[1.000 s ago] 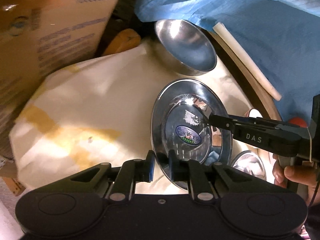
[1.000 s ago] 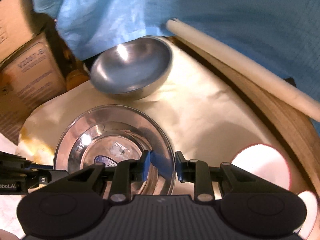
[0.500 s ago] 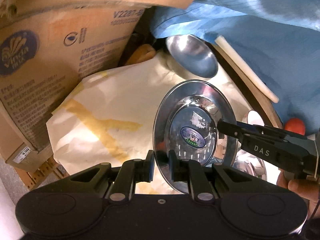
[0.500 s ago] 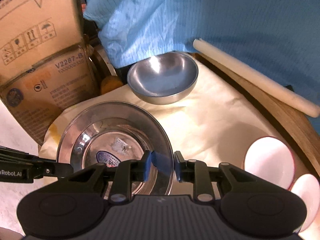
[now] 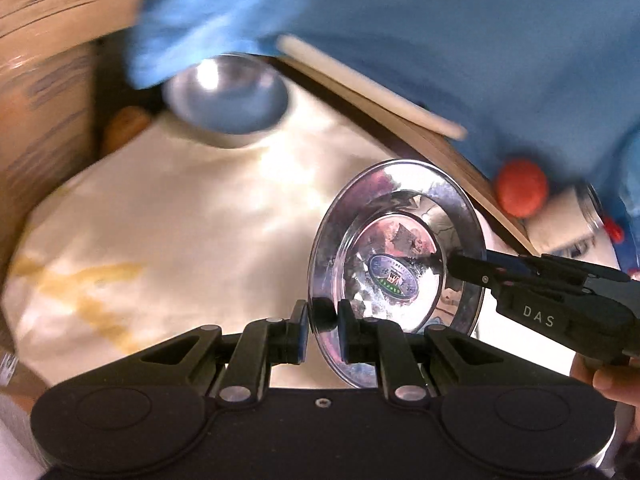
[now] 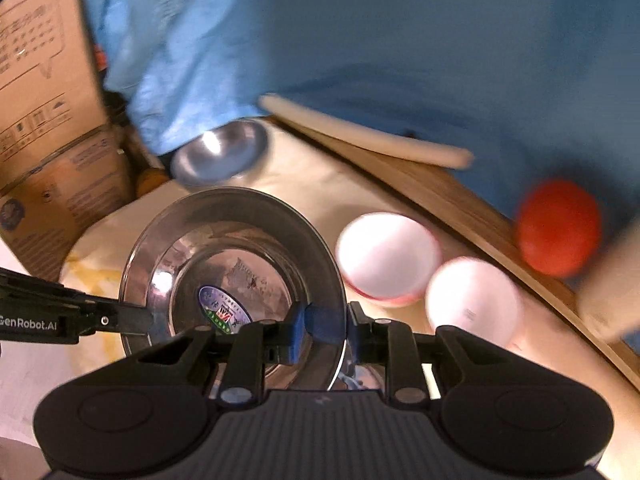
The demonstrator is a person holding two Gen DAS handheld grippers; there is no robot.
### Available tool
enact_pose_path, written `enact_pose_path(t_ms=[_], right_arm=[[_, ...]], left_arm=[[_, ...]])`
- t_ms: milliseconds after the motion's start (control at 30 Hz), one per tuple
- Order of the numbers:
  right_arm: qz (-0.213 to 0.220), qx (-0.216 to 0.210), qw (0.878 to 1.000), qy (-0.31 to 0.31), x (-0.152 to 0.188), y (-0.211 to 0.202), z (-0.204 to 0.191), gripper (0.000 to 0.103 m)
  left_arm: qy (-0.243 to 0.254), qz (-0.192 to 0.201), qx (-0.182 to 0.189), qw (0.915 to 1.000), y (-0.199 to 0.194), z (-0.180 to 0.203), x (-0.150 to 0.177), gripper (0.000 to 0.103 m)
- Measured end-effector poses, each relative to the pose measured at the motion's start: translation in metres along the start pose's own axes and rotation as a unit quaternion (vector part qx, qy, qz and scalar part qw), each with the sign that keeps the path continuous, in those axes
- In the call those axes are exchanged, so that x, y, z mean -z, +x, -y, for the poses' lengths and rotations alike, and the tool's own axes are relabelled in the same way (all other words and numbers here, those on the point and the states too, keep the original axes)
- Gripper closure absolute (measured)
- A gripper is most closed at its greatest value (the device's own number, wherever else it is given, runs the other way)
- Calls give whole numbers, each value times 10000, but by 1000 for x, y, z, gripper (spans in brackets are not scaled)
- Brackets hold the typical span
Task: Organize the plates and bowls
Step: 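Lower the logo plate onto the stacked large plates and open both tools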
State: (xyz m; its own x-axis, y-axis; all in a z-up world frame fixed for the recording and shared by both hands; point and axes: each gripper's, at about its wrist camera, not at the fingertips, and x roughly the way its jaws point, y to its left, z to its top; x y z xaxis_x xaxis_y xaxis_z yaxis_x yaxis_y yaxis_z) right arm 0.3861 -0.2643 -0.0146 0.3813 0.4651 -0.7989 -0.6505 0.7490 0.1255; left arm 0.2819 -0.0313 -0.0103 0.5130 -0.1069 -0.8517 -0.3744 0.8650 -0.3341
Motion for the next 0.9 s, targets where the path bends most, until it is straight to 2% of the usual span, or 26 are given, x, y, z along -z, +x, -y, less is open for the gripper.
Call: enact_pose_path(t_ms=[233, 467, 900], right_arm=[[-112, 299, 9978, 586, 36, -16, 34, 78], [-284, 298, 9946, 954, 63, -15, 42, 78], [-492, 231, 9943, 917, 67, -6, 33, 78]], left_arm=[[523, -403, 187, 9976, 28, 38, 3, 88], [755, -688, 147, 9947, 46, 50, 8, 88], [905, -929, -102, 9915, 52, 52, 6, 87]])
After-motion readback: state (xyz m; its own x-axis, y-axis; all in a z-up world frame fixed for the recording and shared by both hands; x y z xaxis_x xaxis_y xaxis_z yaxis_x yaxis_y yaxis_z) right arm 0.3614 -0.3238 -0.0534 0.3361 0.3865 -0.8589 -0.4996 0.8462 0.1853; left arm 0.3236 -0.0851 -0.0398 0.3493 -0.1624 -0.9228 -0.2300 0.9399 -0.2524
